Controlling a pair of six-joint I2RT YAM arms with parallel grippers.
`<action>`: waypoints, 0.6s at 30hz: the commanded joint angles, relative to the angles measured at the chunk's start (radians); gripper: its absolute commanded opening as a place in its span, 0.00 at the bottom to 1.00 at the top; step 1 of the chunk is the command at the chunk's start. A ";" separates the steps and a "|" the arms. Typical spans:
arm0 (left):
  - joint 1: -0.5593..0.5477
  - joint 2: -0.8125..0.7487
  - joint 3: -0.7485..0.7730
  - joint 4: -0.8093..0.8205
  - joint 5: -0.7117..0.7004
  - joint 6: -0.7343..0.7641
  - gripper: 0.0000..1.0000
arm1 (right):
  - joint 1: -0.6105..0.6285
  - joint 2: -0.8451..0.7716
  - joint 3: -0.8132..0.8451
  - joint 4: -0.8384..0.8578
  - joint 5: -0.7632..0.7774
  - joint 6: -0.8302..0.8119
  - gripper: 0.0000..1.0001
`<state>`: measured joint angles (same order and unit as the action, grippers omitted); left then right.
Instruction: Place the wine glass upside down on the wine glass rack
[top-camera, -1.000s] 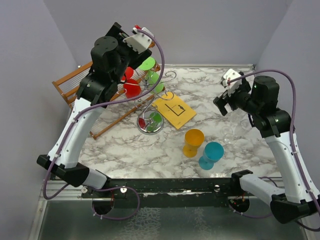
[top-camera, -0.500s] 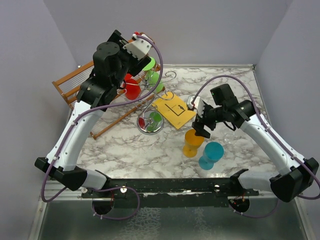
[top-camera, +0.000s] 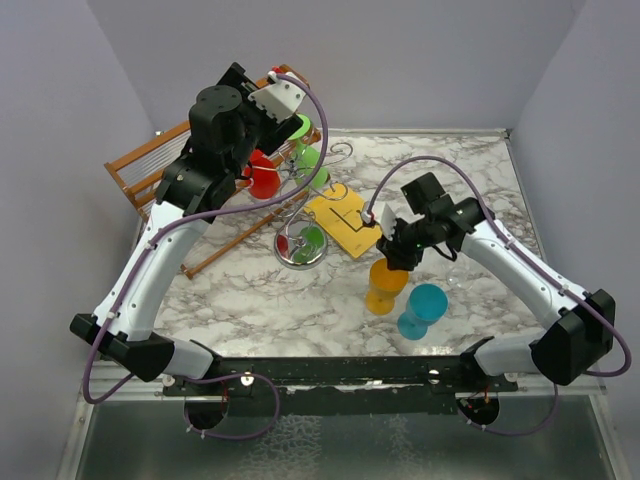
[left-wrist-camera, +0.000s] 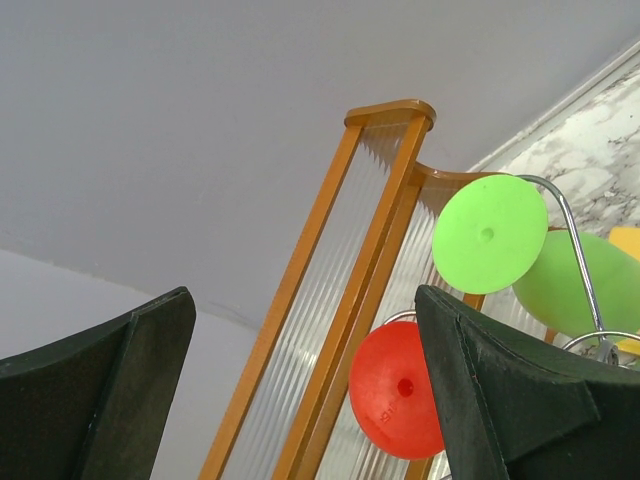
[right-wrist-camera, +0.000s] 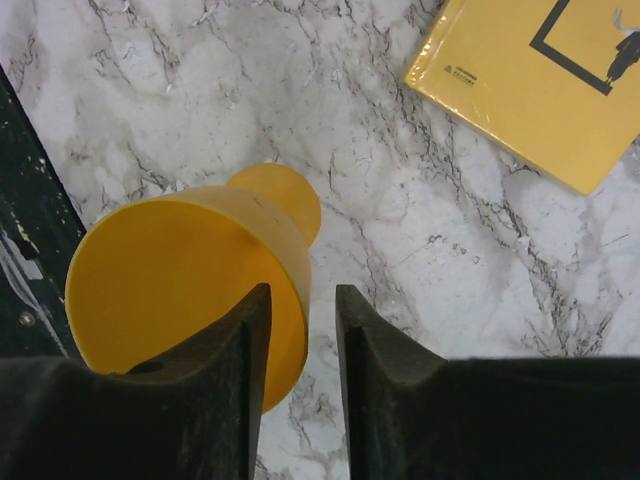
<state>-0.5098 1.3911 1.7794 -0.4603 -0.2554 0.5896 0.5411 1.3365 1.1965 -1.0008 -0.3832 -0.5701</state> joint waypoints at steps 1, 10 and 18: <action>0.001 -0.026 -0.011 0.012 -0.019 0.018 0.94 | 0.008 0.011 0.000 0.037 0.022 0.012 0.26; 0.001 -0.018 0.038 0.019 0.001 -0.048 0.98 | 0.006 -0.046 0.068 0.149 0.225 0.056 0.01; 0.001 -0.030 0.048 0.030 0.062 -0.174 0.99 | -0.024 -0.099 0.270 0.280 0.476 0.057 0.01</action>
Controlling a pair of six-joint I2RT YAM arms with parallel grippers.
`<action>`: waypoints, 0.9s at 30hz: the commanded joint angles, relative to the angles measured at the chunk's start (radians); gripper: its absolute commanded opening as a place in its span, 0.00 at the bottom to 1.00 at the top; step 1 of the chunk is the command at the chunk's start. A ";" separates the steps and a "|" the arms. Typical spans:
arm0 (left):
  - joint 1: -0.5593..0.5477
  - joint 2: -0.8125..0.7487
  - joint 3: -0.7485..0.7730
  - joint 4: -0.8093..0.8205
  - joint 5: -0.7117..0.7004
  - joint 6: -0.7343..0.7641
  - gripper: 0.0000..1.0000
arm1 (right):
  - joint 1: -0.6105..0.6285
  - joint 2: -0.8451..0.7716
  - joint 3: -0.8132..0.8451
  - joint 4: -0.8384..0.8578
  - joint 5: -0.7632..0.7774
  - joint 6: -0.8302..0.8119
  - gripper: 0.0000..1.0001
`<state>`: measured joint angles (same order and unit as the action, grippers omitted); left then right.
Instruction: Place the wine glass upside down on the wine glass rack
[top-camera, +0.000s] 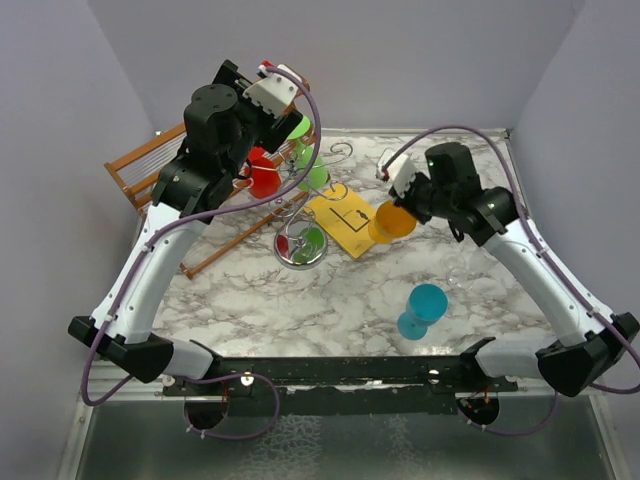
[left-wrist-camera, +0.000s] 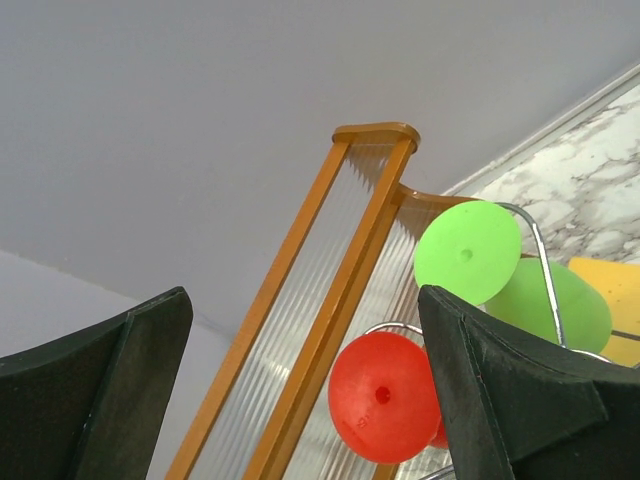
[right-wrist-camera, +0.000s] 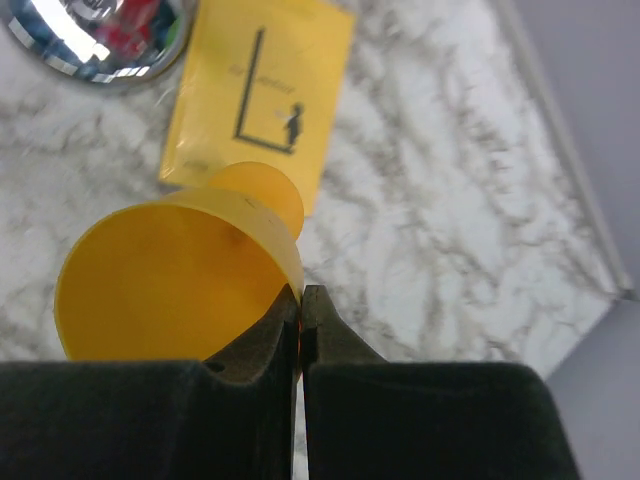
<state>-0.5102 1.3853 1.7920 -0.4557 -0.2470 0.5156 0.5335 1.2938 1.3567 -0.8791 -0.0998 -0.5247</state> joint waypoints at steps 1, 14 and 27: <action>0.001 -0.021 0.042 0.023 0.074 -0.121 0.99 | -0.020 -0.060 0.125 0.204 0.255 0.013 0.01; 0.001 0.086 0.141 0.020 0.547 -0.495 0.93 | -0.024 -0.138 0.313 0.436 0.108 0.138 0.01; 0.019 0.102 0.048 0.146 0.854 -0.797 0.81 | -0.027 -0.134 0.452 0.330 -0.181 0.323 0.01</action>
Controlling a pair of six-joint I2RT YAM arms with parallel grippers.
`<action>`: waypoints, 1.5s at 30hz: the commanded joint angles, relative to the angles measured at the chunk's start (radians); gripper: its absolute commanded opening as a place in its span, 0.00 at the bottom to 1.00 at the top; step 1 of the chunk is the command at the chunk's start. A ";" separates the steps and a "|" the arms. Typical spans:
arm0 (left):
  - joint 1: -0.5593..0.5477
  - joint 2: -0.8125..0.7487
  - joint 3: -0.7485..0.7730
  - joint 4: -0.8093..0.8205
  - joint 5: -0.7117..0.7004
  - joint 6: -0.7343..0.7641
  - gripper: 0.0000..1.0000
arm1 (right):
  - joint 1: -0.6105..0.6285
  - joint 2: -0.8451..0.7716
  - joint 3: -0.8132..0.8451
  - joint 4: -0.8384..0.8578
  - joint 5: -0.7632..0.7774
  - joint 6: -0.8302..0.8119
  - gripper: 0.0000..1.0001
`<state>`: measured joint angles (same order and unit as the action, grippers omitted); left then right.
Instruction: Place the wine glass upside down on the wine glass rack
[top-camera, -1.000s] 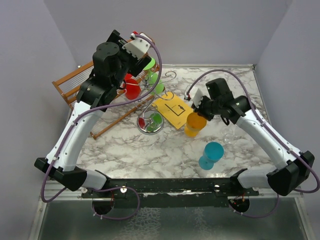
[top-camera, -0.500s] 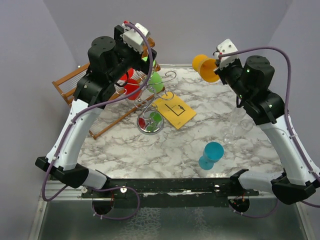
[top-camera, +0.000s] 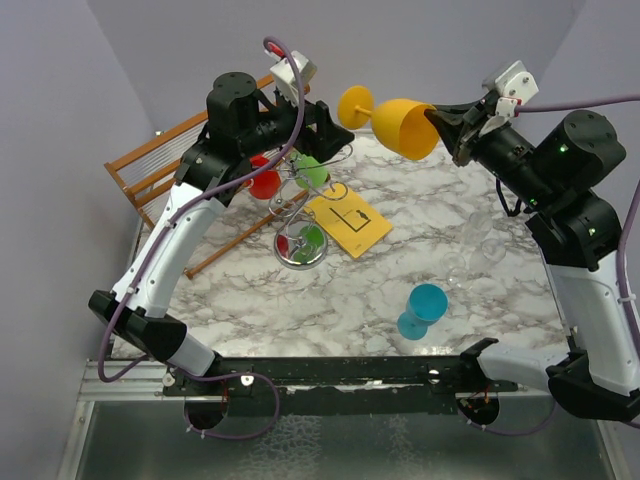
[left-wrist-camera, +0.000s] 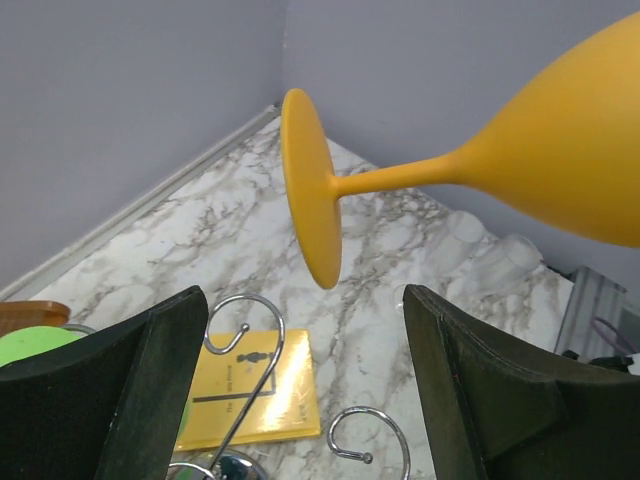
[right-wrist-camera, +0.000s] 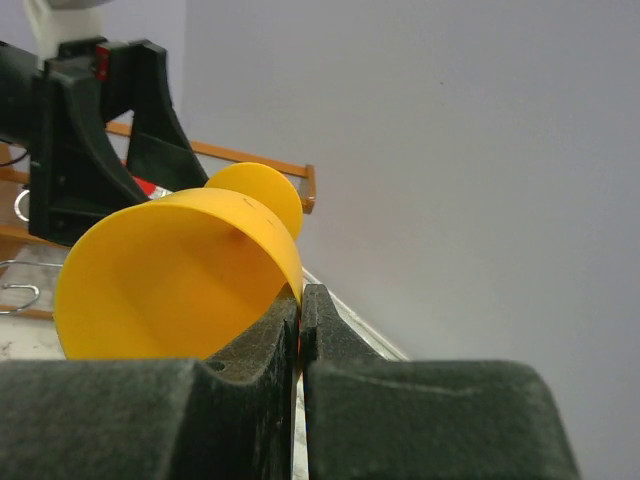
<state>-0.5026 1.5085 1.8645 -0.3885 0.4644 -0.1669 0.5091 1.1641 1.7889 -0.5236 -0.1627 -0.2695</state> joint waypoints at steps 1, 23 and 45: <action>0.013 -0.023 -0.027 0.082 0.148 -0.119 0.80 | -0.005 -0.004 0.018 -0.026 -0.126 0.070 0.01; 0.060 -0.059 -0.079 0.112 0.195 -0.176 0.46 | -0.017 -0.012 -0.024 -0.007 -0.130 0.058 0.01; 0.141 -0.025 0.097 0.043 0.021 -0.210 0.00 | -0.042 -0.055 -0.161 0.005 0.044 -0.054 0.82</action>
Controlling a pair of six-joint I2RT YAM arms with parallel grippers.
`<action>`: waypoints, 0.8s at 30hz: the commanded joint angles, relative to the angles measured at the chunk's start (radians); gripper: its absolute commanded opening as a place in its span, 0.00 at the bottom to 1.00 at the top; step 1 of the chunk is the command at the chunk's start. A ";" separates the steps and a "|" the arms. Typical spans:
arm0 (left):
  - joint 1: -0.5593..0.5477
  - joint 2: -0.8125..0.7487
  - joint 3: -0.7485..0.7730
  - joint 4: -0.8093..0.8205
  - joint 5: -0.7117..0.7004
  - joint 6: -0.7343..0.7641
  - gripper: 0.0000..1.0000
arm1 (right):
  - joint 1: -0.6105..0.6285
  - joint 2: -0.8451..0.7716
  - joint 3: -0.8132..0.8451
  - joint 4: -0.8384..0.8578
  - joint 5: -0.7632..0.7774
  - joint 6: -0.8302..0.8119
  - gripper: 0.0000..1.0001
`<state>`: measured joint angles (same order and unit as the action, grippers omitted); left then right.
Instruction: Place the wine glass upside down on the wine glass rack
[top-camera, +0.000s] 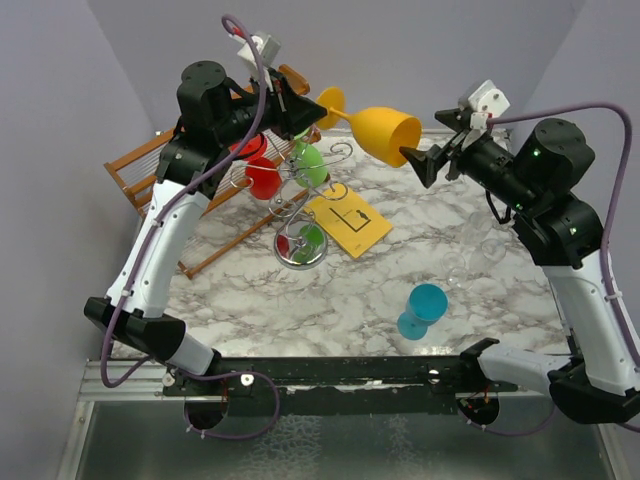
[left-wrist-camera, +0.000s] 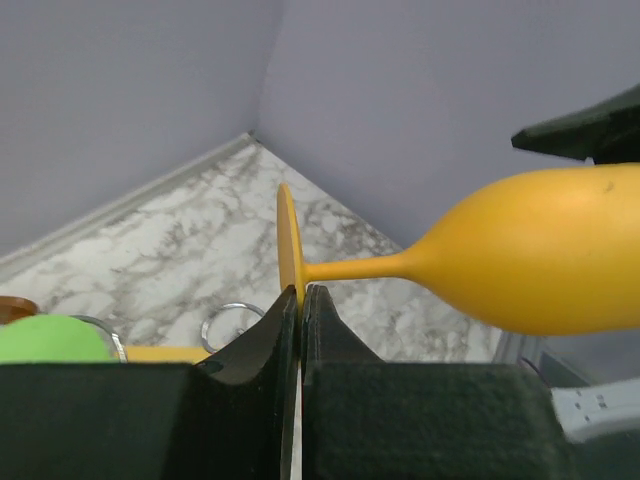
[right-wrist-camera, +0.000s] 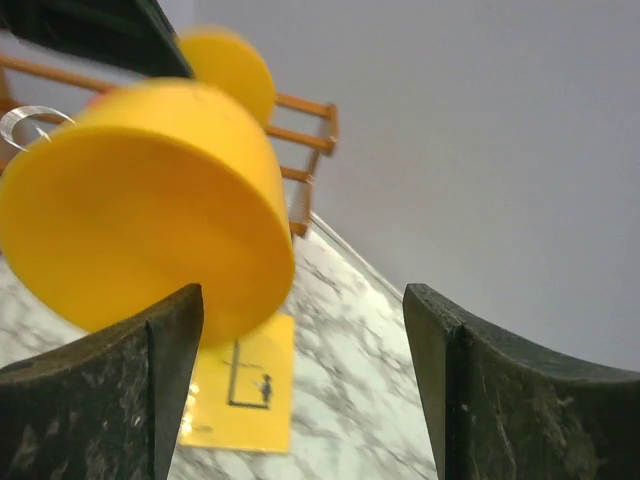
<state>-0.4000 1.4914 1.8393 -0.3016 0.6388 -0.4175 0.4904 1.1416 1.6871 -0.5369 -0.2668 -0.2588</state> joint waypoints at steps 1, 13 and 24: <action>0.038 -0.004 0.159 -0.072 -0.228 0.084 0.00 | -0.028 -0.039 -0.075 0.014 0.182 -0.086 0.98; -0.171 0.107 0.318 -0.052 -0.863 0.755 0.00 | -0.063 -0.095 -0.278 0.026 0.345 -0.214 0.99; -0.390 0.259 0.290 0.115 -1.119 1.299 0.00 | -0.165 -0.148 -0.303 -0.076 -0.126 -0.159 1.00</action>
<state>-0.7219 1.7214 2.1437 -0.2955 -0.3485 0.6037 0.3580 1.0389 1.3849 -0.5888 -0.2024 -0.4423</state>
